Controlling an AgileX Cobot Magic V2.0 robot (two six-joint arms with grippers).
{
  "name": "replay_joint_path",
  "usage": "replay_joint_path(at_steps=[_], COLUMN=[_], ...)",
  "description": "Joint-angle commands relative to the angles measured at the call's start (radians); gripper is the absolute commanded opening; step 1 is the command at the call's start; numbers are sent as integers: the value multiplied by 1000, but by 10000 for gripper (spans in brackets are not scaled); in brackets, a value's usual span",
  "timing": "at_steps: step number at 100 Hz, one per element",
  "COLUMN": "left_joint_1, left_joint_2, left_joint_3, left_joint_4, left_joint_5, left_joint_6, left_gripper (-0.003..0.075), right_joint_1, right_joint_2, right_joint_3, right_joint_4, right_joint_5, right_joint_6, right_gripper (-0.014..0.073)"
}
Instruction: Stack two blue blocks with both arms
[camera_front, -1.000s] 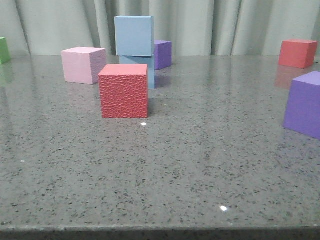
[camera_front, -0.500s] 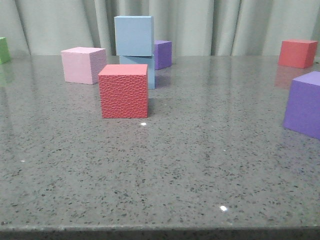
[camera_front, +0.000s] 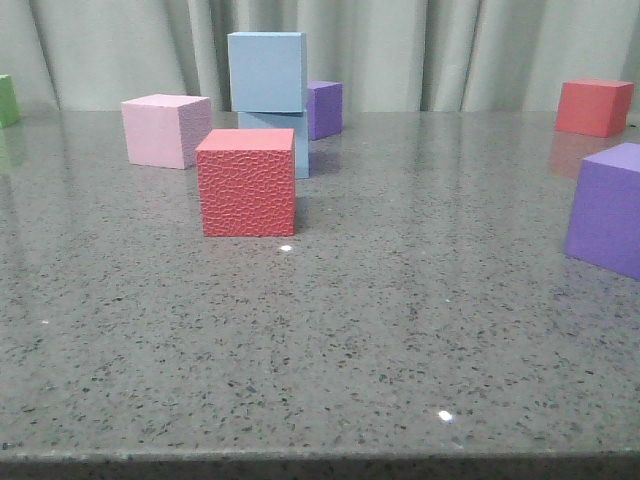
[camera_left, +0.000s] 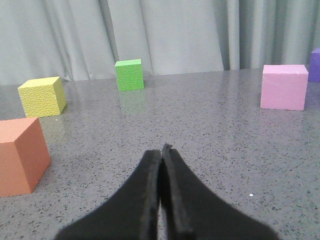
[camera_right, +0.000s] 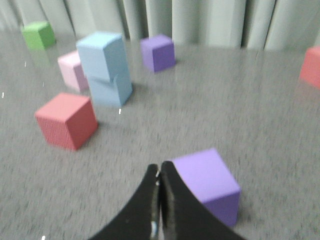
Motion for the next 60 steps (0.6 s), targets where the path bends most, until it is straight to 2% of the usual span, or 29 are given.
replay_joint_path(at_steps=[1,18,38,60], left_joint_1=[1,1,1,1], left_joint_2=[-33,-33,-33,-33], left_joint_3=[3,3,3,3], left_joint_4=[-9,-9,-9,-9], left_joint_5=[-80,-80,-80,-80], left_joint_6=[2,2,2,2], left_gripper=[-19,-19,-19,-19], right_joint_1=[-46,-166,-259,-384], right_joint_2=[8,4,-66,-162], right_joint_3=[21,138,225,317], right_joint_4=[-23,-24,-11,41], right_joint_5=[-224,-453,-472,-471], right_joint_6=[-11,-19,-127,-140], right_gripper=[-112,-112,-112,-112])
